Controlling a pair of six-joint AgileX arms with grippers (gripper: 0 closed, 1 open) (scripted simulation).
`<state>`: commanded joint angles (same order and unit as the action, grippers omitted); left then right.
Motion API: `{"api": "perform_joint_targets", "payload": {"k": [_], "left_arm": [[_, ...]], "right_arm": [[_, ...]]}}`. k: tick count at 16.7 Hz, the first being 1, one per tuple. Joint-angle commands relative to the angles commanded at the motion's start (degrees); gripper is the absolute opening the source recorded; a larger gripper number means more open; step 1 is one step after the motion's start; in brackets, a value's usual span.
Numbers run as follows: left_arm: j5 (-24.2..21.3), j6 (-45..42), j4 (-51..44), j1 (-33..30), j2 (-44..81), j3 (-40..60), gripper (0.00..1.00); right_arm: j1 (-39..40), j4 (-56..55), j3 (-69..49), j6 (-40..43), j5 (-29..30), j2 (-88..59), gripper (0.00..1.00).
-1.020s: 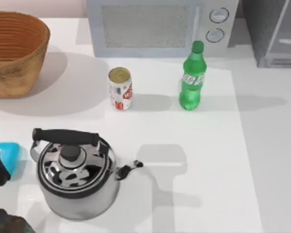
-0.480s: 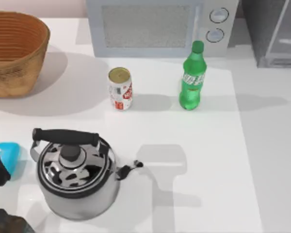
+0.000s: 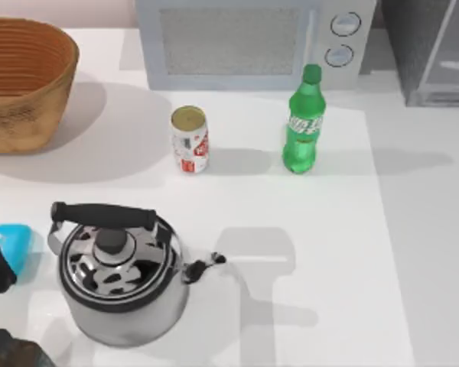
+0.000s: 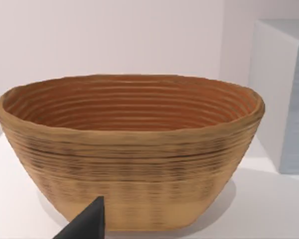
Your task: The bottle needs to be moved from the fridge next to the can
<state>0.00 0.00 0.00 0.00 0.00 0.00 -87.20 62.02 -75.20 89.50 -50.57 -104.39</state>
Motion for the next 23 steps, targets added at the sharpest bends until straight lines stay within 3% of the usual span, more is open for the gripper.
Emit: {"api": "perform_joint_targets", "payload": {"k": [7,11,19,23], "left_arm": [[0.0,0.0,0.0,0.0,0.0,0.0,1.0],[0.0,0.0,0.0,0.0,0.0,0.0,1.0],[0.0,0.0,0.0,0.0,0.0,0.0,1.0],[0.0,0.0,0.0,0.0,0.0,0.0,1.0]], "right_arm": [[21.15,-28.79,0.64,-36.09,5.1,-0.44,1.0],[30.68,-41.4,0.97,-49.97,7.38,-0.4,1.0],[33.58,-45.65,1.53,-54.09,8.2,0.05,1.0],[39.67,-47.83,3.73,-59.01,13.14,0.87,1.0]]}}
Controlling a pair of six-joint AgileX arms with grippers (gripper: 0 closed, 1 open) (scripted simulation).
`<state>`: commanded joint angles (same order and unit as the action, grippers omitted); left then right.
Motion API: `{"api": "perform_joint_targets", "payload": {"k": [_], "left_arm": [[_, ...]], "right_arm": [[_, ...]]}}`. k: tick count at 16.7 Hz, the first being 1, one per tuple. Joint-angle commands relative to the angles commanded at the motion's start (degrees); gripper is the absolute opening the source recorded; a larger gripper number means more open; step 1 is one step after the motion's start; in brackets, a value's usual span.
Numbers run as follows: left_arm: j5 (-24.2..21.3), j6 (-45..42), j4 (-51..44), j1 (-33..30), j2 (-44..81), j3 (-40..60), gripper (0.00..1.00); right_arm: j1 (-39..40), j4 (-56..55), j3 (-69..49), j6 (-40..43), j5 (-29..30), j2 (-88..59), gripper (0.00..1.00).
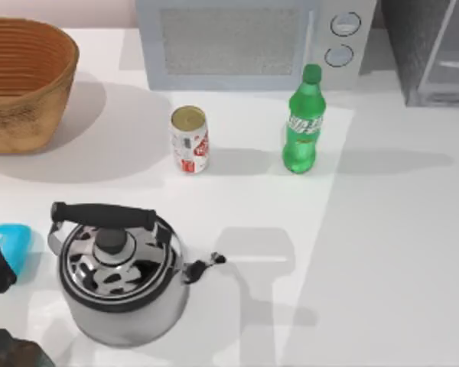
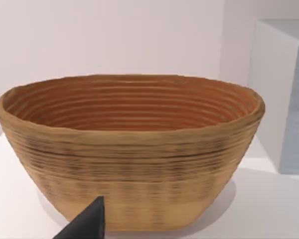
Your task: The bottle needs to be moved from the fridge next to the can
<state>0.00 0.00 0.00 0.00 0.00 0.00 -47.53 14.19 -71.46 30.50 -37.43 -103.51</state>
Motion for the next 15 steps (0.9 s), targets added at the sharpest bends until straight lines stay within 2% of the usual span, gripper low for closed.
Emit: {"api": "perform_joint_targets", "payload": {"k": [10,13,15], "left_arm": [[0.0,0.0,0.0,0.0,0.0,0.0,1.0],[0.0,0.0,0.0,0.0,0.0,0.0,1.0],[0.0,0.0,0.0,0.0,0.0,0.0,1.0]], "right_arm": [[39.46,-13.7,11.6,-25.34,29.99,8.29,1.0],[45.45,-16.5,13.91,-29.95,35.69,10.37,1.0],[46.38,-16.98,14.33,-30.75,36.6,10.74,1.0]]}}
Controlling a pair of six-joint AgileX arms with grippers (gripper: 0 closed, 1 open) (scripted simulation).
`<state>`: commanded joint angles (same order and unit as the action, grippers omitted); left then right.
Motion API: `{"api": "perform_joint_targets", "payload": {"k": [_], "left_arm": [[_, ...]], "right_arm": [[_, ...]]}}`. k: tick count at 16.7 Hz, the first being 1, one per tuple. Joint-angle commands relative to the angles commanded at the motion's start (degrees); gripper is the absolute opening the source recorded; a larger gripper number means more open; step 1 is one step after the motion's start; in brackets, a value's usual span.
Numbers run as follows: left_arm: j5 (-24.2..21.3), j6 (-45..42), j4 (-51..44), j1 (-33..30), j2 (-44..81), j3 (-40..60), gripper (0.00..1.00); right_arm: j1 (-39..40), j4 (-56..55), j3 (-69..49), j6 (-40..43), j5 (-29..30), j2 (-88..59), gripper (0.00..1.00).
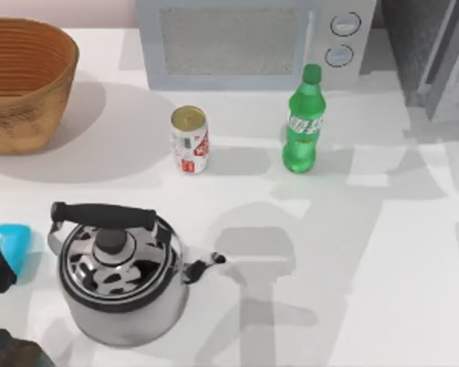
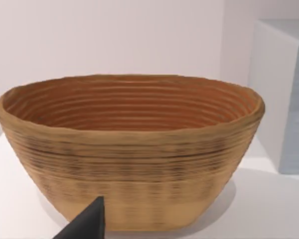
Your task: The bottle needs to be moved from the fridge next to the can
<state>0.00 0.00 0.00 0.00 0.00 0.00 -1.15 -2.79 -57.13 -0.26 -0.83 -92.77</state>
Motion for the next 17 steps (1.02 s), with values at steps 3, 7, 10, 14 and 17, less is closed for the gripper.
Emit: {"api": "perform_joint_targets", "payload": {"k": [3,7,10,14,17], "left_arm": [[0.0,0.0,0.0,0.0,0.0,0.0,1.0],[0.0,0.0,0.0,0.0,0.0,0.0,1.0],[0.0,0.0,0.0,0.0,0.0,0.0,1.0],[0.0,0.0,0.0,0.0,0.0,0.0,1.0],[0.0,0.0,0.0,0.0,0.0,0.0,1.0]], "right_arm": [[-0.9,0.2,0.21,0.28,0.29,-0.29,1.0],[-0.83,0.9,-4.03,0.49,0.43,-3.92,1.0],[-0.85,2.51,-12.16,0.44,0.56,-10.37,1.0],[-0.83,4.73,-22.65,0.22,0.6,-18.39,1.0],[-0.84,5.48,-25.72,0.13,0.65,-20.94,1.0]]}}
